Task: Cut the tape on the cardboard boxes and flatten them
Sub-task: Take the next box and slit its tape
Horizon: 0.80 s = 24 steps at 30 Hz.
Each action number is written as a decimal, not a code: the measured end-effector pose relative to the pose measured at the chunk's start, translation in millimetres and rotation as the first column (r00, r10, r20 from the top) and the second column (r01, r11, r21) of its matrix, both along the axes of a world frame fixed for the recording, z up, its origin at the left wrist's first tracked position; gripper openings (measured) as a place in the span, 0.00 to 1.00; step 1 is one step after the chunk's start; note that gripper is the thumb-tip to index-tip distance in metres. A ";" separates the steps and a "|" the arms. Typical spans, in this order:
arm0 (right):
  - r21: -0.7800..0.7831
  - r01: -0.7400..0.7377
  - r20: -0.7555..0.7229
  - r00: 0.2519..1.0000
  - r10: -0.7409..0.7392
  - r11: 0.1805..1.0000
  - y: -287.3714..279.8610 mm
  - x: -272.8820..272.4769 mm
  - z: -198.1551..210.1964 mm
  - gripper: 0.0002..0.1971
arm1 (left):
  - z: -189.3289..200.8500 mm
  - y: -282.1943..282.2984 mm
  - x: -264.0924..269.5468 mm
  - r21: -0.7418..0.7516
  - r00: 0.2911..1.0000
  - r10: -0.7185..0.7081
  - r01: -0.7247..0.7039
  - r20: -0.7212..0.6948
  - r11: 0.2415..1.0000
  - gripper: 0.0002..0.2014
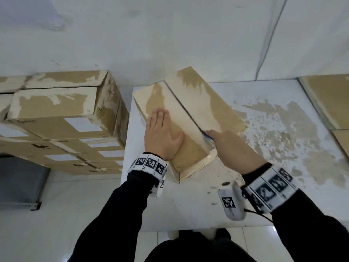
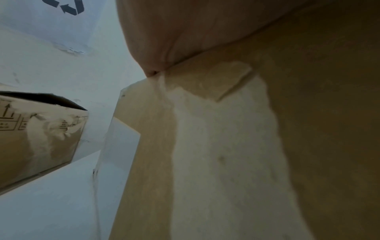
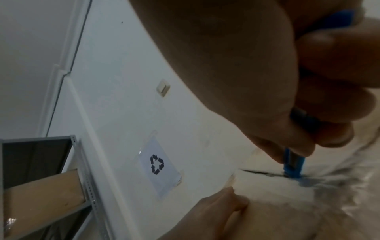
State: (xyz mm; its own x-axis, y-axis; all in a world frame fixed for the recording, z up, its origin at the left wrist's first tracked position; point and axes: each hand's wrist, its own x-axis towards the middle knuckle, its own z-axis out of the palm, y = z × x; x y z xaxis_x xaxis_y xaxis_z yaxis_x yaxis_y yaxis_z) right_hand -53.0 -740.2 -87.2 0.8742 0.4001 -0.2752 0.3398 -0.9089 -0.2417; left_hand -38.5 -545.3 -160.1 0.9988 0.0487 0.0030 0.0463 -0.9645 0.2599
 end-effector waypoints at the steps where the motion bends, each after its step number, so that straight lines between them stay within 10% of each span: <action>1: -0.006 0.017 0.002 1.000 -0.017 1.000 -8.1 -8.7 -1.9 0.29 | 0.2 0.2 -0.3 0.013 1.000 -0.005 0.005 -0.012 1.000 0.42; 7: 0.143 0.134 0.032 0.990 -0.140 0.981 -37.4 -39.6 -22.6 0.32 | 12.0 -2.5 1.1 0.077 0.979 -0.204 0.206 -0.029 0.976 0.27; 12: 0.287 0.195 0.034 0.977 -0.213 0.938 -39.3 -48.0 -34.1 0.29 | 42.8 -8.5 17.6 0.067 0.752 -0.638 0.654 -0.166 0.754 0.26; 18: 0.334 0.209 0.055 0.969 -0.240 0.919 -36.9 -52.2 -35.7 0.29 | 82.1 -28.6 41.9 0.196 0.617 -0.604 0.763 -0.504 0.616 0.47; 24: 0.317 0.254 -0.005 0.964 -0.266 0.914 -44.8 -59.9 -31.8 0.27 | 87.7 -45.7 43.4 0.313 0.601 -0.556 0.789 -0.574 0.529 0.46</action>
